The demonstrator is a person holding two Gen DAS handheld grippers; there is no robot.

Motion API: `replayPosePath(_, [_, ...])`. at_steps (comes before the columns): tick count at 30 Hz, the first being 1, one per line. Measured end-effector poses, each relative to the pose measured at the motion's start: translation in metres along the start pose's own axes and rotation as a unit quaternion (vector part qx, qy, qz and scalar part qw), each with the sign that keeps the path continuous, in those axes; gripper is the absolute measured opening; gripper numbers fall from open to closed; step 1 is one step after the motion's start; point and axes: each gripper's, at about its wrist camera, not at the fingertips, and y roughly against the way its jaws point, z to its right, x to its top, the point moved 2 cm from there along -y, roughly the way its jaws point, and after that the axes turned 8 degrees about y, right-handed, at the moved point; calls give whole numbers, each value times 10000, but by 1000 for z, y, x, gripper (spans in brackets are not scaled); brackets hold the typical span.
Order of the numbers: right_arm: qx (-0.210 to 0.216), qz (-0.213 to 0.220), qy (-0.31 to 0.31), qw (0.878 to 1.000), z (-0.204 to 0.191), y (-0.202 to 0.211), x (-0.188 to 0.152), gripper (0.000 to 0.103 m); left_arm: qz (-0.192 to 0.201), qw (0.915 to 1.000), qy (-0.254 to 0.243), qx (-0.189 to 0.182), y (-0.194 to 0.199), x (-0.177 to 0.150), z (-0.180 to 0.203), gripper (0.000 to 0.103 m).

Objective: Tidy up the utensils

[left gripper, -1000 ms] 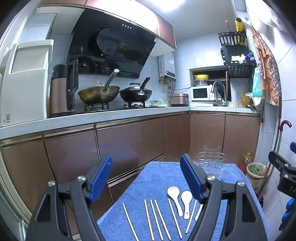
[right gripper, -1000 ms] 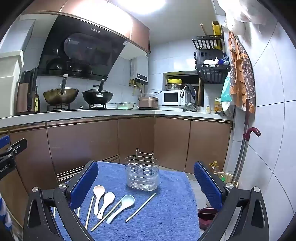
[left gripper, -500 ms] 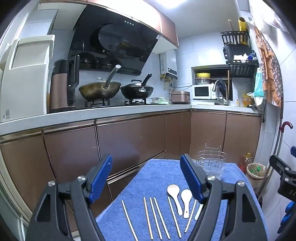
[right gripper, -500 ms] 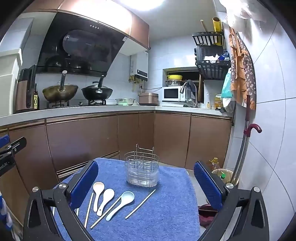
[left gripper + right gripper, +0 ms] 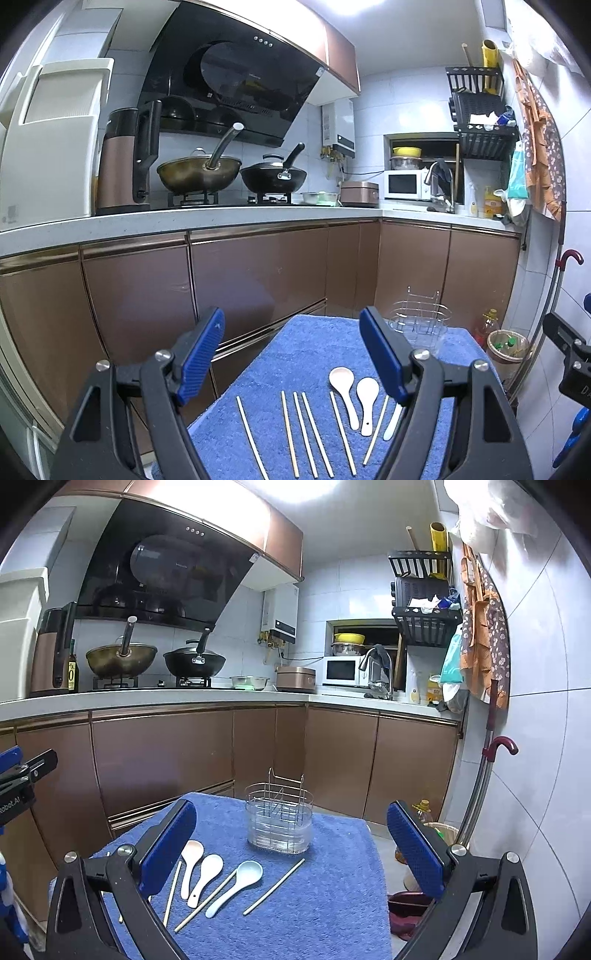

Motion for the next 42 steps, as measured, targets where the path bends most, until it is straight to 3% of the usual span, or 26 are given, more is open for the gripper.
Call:
replayPosePath(19, [-55,-50,50,10000,3,-5,1,103,-37,9994,-33,-346,-6,5,5,74])
replayPosePath(32, [-97,-125,-39,9999,12,-17,1,103,359,9991,212,-99,-10,18,3,77])
replayPosePath(42, [37,-230,-8,9997,19,-38,0,103,-253,9990,322,-184,-48,15,5,77])
